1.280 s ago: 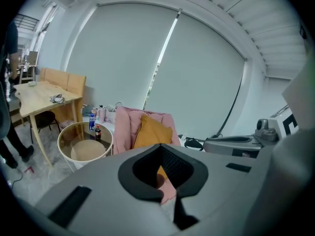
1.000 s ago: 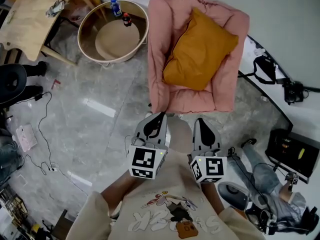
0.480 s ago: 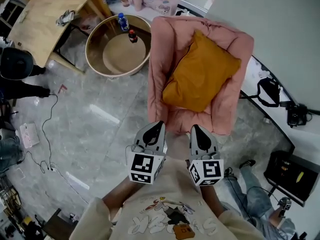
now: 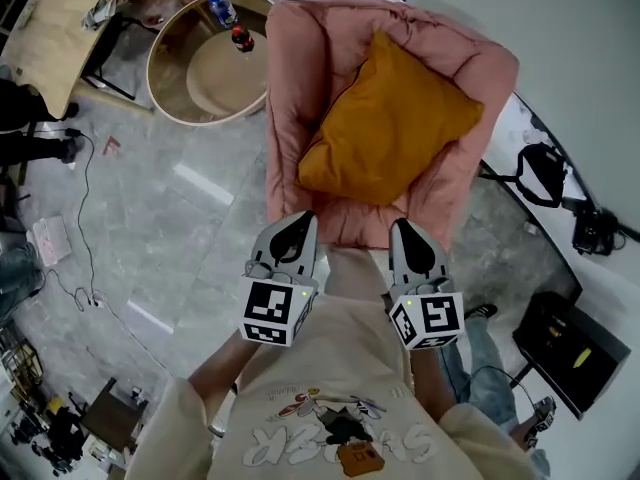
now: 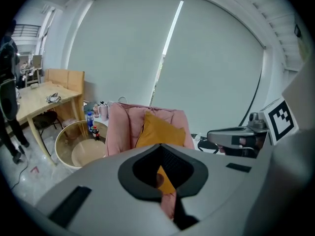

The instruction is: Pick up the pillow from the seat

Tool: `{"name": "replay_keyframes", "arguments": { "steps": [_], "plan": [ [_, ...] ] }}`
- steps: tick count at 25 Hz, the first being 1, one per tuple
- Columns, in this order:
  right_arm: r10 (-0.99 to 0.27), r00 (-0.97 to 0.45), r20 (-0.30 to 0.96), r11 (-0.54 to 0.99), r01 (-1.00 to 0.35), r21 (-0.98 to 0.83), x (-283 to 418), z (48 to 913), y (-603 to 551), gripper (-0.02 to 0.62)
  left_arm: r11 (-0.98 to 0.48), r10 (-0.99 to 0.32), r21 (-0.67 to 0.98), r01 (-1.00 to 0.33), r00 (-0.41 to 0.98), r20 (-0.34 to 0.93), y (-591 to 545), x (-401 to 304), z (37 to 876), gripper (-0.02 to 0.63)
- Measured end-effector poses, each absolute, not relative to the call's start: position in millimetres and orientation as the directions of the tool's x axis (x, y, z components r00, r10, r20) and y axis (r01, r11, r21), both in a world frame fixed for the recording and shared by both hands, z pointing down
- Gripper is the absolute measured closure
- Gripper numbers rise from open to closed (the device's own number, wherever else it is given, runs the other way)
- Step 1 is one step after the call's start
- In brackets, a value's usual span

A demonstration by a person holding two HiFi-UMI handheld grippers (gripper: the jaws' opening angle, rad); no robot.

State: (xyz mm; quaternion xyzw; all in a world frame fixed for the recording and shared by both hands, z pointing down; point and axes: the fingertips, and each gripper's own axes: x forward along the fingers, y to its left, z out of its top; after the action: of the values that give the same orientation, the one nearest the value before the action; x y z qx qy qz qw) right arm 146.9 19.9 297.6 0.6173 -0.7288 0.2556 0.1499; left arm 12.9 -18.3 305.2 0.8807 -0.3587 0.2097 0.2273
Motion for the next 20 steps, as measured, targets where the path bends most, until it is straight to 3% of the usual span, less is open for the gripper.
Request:
{"name": "replay_keyframes", "arguments": {
  "steps": [9, 20],
  "plan": [
    [-0.814, -0.234, 0.532, 0.154, -0.970, -0.190, 177.1, 304.0, -18.4, 0.566, -0.617, -0.542, 0.259, -0.743, 0.640, 0.545, -39.7, 48.8, 315.2, 0.601],
    [-0.758, -0.309, 0.574, 0.248, -0.951, -0.185, 195.8, 341.7, -66.0, 0.395, -0.604, -0.547, 0.247, -0.758, 0.619, 0.563, -66.6, 80.2, 346.9, 0.601]
  ]
}}
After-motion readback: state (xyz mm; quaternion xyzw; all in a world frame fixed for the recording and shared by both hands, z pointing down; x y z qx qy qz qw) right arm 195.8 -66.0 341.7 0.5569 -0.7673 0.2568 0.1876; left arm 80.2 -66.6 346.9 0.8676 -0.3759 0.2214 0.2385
